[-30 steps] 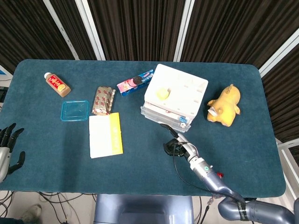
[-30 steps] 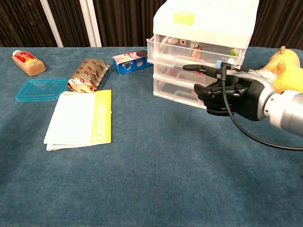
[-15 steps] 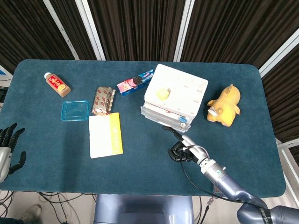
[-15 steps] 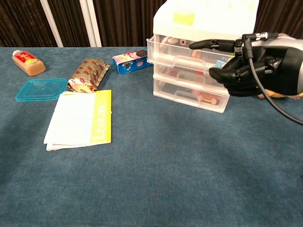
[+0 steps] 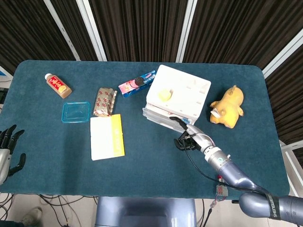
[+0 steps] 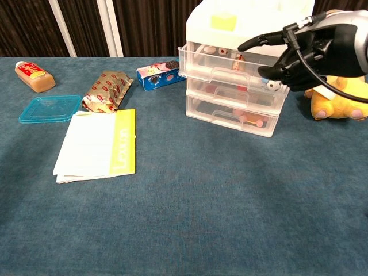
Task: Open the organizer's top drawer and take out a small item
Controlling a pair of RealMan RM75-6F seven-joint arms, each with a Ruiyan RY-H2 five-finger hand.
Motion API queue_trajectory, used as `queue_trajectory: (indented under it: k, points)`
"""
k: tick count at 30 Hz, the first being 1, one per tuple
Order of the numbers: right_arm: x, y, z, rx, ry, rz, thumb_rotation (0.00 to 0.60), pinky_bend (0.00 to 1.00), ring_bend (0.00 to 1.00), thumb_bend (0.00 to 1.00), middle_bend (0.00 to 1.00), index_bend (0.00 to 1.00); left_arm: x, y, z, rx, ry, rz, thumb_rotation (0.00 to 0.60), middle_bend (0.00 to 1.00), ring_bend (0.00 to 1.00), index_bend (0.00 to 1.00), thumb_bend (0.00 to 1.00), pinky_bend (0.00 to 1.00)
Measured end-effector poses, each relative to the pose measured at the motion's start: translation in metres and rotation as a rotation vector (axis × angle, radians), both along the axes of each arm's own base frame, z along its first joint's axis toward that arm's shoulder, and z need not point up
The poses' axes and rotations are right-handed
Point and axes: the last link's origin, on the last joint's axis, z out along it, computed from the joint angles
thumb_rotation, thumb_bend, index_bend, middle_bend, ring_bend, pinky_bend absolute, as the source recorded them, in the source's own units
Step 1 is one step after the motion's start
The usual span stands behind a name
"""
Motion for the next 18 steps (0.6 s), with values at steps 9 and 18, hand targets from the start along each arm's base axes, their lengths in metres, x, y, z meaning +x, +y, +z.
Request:
queue_trajectory:
  k: [9,18]
  points:
    - [0.022,-0.005,0.000,0.041,0.053,-0.011,0.600,1.00,1.00,0.57,0.98,0.13,-0.001,0.000,-0.001,-0.003,0.000,0.005,0.600,0.00,0.00,0.10,0.47,0.00]
    - [0.035,-0.015,0.002,0.034,0.118,-0.021,0.600,1.00,1.00,0.57,1.00,0.13,-0.002,0.001,0.000,-0.001,0.001,0.009,0.600,0.00,0.00,0.10,0.47,0.00]
